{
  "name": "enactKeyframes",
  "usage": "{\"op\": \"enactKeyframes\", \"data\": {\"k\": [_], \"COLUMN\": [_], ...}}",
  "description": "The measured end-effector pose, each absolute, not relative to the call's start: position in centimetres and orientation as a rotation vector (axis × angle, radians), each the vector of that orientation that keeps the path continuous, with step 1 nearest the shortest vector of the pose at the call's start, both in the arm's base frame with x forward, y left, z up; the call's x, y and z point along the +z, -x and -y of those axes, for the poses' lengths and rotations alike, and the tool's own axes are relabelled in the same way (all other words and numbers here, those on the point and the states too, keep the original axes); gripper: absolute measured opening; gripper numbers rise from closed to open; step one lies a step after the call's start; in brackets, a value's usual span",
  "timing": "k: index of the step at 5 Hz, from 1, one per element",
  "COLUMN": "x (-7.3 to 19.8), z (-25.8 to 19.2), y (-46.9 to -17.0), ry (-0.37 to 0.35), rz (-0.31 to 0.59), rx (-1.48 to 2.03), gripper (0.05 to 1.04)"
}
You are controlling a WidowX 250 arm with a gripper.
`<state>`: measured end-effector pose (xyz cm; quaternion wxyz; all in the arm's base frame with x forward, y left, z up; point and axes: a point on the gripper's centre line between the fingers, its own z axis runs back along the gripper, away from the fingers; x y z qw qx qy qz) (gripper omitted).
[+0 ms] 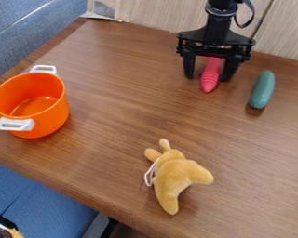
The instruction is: Moved the fork to the upper part of the table
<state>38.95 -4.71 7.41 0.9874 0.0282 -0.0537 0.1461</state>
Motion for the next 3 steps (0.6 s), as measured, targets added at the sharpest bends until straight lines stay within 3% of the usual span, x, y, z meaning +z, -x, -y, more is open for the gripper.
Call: {"op": "enactKeyframes", "data": {"k": [1, 2, 3], "x": [8.3, 11.8, 12.0], "z": [4.9, 4.4, 4.0], "y": [-38.4, -38.0, -38.0], "ry": [-0.042, -0.002, 0.000], "rz": [0.101, 0.170, 0.175], "rx": [0.299, 0.311, 0.319], "gripper": [1.000, 1.000, 1.000]}}
